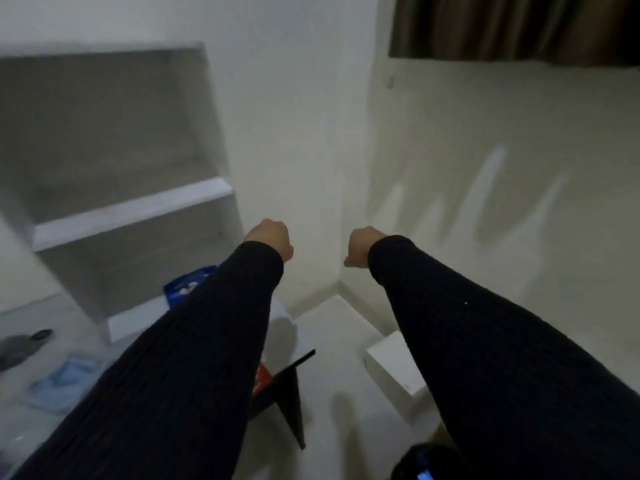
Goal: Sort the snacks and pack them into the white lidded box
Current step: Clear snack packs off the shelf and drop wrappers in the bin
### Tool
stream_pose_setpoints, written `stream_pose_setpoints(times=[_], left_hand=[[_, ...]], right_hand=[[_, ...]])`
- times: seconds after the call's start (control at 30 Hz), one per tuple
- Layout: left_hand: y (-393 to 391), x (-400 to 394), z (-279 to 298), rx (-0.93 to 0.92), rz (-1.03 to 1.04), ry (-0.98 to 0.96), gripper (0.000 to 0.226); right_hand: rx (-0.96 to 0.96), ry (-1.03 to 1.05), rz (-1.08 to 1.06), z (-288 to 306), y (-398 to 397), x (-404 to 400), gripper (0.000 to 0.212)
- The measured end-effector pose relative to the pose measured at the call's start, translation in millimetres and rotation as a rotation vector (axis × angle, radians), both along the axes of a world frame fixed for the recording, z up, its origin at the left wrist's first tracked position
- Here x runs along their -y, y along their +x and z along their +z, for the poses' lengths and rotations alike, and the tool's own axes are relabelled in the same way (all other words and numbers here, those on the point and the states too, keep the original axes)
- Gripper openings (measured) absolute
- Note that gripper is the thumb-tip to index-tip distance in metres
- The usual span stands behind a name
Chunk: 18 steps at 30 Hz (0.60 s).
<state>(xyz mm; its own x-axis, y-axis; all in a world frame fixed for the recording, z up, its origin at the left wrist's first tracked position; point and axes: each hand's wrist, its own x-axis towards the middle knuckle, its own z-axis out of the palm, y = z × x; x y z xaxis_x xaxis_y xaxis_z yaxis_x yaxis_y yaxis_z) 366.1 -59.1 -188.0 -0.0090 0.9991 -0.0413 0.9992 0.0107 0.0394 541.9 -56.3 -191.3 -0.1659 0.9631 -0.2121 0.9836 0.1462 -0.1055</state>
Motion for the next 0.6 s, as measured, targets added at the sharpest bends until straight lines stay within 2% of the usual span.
stream_pose_setpoints(times=[0.13, 0.2, 0.27, 0.43, 0.6], left_hand=[[-92.6, 8.9, 19.8, 0.014, 0.155, 0.048, 0.041], [-132.7, 17.6, 15.1, 0.044, 0.24, 0.049, 0.043], [-166.4, 32.3, 2.6, 0.084, 0.31, 0.035, 0.041], [-227.5, 73.4, -55.1, 0.193, 0.408, -0.059, 0.045], [-256.3, 91.1, -131.5, 0.442, 0.493, -0.185, 0.052]], right_hand=[[-0.02, 0.037, 0.129, 18.3, -80.5, -10.7, 0.031], [-0.016, 0.052, 0.199, 12.5, -117.0, -15.7, 0.026], [-0.018, 0.044, 0.277, 1.5, -151.0, -18.7, 0.032], [-0.086, -0.033, 0.462, -36.6, -222.6, -19.5, 0.051], [-0.102, -0.154, 0.607, -93.1, -278.8, -42.7, 0.056]])
